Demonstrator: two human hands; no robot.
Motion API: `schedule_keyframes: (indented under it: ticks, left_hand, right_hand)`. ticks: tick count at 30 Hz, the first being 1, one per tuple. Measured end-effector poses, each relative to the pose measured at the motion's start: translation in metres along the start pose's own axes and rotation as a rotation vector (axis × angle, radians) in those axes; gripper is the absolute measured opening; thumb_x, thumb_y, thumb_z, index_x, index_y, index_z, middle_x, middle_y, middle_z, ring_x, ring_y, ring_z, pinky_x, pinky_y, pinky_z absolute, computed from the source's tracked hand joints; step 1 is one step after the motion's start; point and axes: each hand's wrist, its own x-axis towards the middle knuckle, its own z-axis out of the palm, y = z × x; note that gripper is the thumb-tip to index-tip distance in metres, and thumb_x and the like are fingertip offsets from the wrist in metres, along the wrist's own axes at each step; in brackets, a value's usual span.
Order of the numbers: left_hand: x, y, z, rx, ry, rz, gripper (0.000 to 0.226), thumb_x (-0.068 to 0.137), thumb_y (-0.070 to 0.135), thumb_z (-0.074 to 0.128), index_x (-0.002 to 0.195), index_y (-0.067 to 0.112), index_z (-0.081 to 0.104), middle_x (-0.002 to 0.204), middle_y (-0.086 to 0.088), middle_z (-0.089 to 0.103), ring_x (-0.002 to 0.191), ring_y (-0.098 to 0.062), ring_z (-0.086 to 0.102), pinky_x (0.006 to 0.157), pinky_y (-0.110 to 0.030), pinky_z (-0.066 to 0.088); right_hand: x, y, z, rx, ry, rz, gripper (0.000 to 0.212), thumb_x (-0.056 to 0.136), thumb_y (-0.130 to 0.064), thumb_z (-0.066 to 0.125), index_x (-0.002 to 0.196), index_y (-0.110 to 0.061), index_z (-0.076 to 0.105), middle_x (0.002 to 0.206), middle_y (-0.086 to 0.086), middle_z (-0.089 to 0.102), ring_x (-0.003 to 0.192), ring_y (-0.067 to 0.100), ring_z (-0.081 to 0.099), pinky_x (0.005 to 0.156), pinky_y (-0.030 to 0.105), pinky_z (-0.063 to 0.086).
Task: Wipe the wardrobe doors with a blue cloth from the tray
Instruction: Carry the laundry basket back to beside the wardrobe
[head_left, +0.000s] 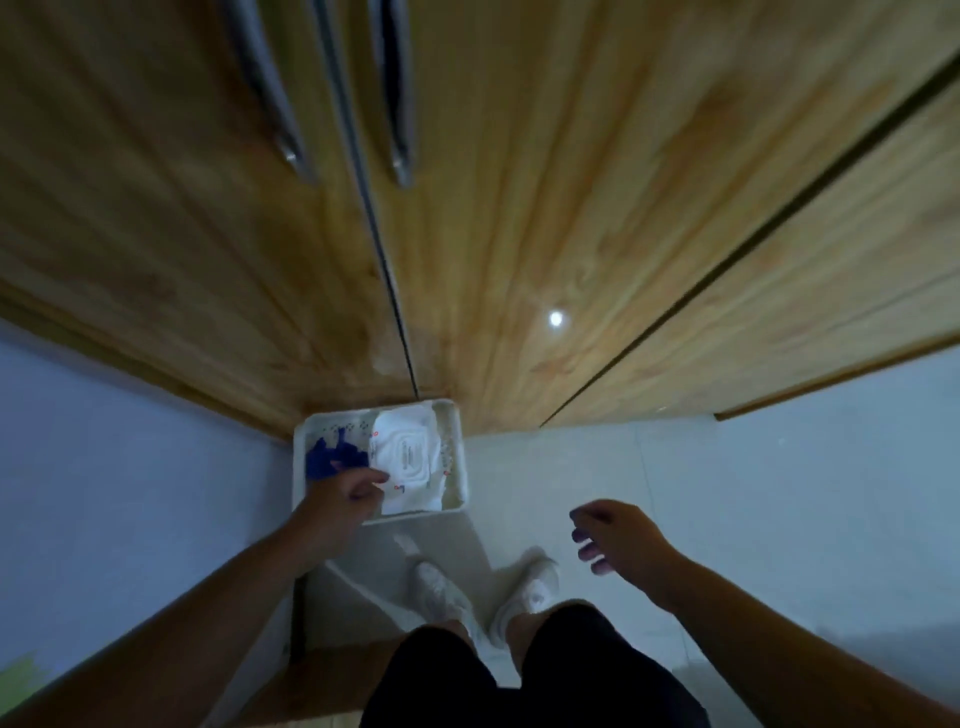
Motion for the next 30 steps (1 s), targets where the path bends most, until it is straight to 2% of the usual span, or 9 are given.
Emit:
schedule_keyframes:
  ticks: [5, 10, 14, 16, 17, 19, 20, 23, 30]
  left_hand:
    - [-0.024, 0.047, 0.041, 0.088, -0.110, 0.024, 0.018, 0.102, 0.027, 0.061, 0.112, 0.040, 0.069, 0.107, 0.000, 0.076, 0.097, -0.019, 0.072, 0.077, -0.033, 0.054]
    - [-0.033, 0.108, 0.106, 0.242, -0.228, 0.071, 0.016, 0.105, 0.034, 0.056, 0.112, 0.043, 0.067, 0.112, 0.007, 0.074, 0.096, -0.011, 0.071, 0.074, -0.028, 0.055]
    - [-0.032, 0.169, 0.169, 0.335, -0.310, 0.127, 0.019, 0.107, 0.029, 0.055, 0.119, 0.030, 0.070, 0.111, 0.004, 0.073, 0.088, -0.007, 0.070, 0.064, -0.016, 0.051]
    - [-0.028, 0.199, 0.204, 0.358, -0.341, 0.132, 0.022, 0.108, 0.022, 0.053, 0.125, 0.020, 0.068, 0.111, -0.004, 0.072, 0.084, -0.012, 0.068, 0.059, -0.017, 0.050]
    - [-0.026, 0.212, 0.222, 0.370, -0.350, 0.134, 0.022, 0.108, 0.018, 0.053, 0.125, 0.016, 0.067, 0.112, -0.007, 0.072, 0.087, -0.017, 0.069, 0.063, -0.021, 0.053]
    - [-0.021, 0.240, 0.253, 0.412, -0.362, 0.153, 0.021, 0.108, 0.016, 0.053, 0.123, 0.017, 0.068, 0.113, -0.008, 0.074, 0.099, -0.025, 0.071, 0.080, -0.032, 0.058]
    - [-0.019, 0.252, 0.267, 0.441, -0.367, 0.161, 0.020, 0.107, 0.017, 0.053, 0.121, 0.020, 0.068, 0.113, -0.006, 0.074, 0.101, -0.025, 0.072, 0.082, -0.034, 0.058]
    - [-0.009, 0.281, 0.303, 0.486, -0.363, 0.209, 0.019, 0.106, 0.017, 0.056, 0.118, 0.021, 0.070, 0.105, -0.003, 0.077, 0.090, -0.022, 0.072, 0.064, -0.030, 0.050]
    - [0.018, 0.326, 0.357, 0.587, -0.396, 0.214, 0.017, 0.104, 0.009, 0.059, 0.112, 0.011, 0.073, 0.090, -0.009, 0.077, 0.072, -0.023, 0.066, 0.053, -0.024, 0.041]
  right_hand:
    - [-0.041, 0.086, -0.063, 0.145, 0.106, 0.048, 0.012, 0.095, -0.015, 0.064, 0.097, -0.011, 0.075, 0.079, 0.011, 0.076, 0.061, 0.022, 0.068, 0.056, 0.031, 0.052]
    - [-0.059, 0.176, -0.117, 0.322, 0.222, 0.118, 0.012, 0.095, -0.016, 0.064, 0.095, -0.013, 0.075, 0.077, 0.010, 0.076, 0.059, 0.022, 0.068, 0.055, 0.030, 0.052]
    - [-0.081, 0.239, -0.154, 0.557, 0.294, 0.170, 0.013, 0.097, -0.015, 0.064, 0.101, -0.006, 0.072, 0.076, 0.015, 0.072, 0.057, 0.026, 0.063, 0.055, 0.032, 0.049]
    - [-0.094, 0.266, -0.172, 0.643, 0.302, 0.181, 0.014, 0.099, -0.015, 0.062, 0.105, -0.006, 0.071, 0.082, 0.017, 0.072, 0.059, 0.026, 0.063, 0.056, 0.032, 0.050]
    - [-0.102, 0.277, -0.180, 0.672, 0.301, 0.187, 0.014, 0.100, -0.015, 0.061, 0.106, -0.007, 0.070, 0.087, 0.018, 0.073, 0.062, 0.027, 0.065, 0.057, 0.033, 0.052]
    - [-0.115, 0.296, -0.193, 0.732, 0.299, 0.192, 0.014, 0.102, -0.016, 0.058, 0.108, -0.010, 0.070, 0.096, 0.019, 0.073, 0.070, 0.029, 0.067, 0.060, 0.034, 0.054]
    - [-0.121, 0.303, -0.199, 0.772, 0.305, 0.197, 0.015, 0.102, -0.015, 0.056, 0.109, -0.010, 0.069, 0.099, 0.021, 0.072, 0.072, 0.030, 0.066, 0.062, 0.035, 0.054]
    - [-0.135, 0.321, -0.222, 0.868, 0.344, 0.205, 0.019, 0.104, -0.012, 0.052, 0.115, -0.008, 0.067, 0.106, 0.024, 0.070, 0.076, 0.030, 0.064, 0.064, 0.038, 0.053]
    - [-0.116, 0.310, -0.315, 0.795, 0.476, 0.185, 0.021, 0.102, -0.014, 0.054, 0.118, -0.006, 0.066, 0.107, 0.021, 0.070, 0.072, 0.022, 0.063, 0.056, 0.030, 0.051]
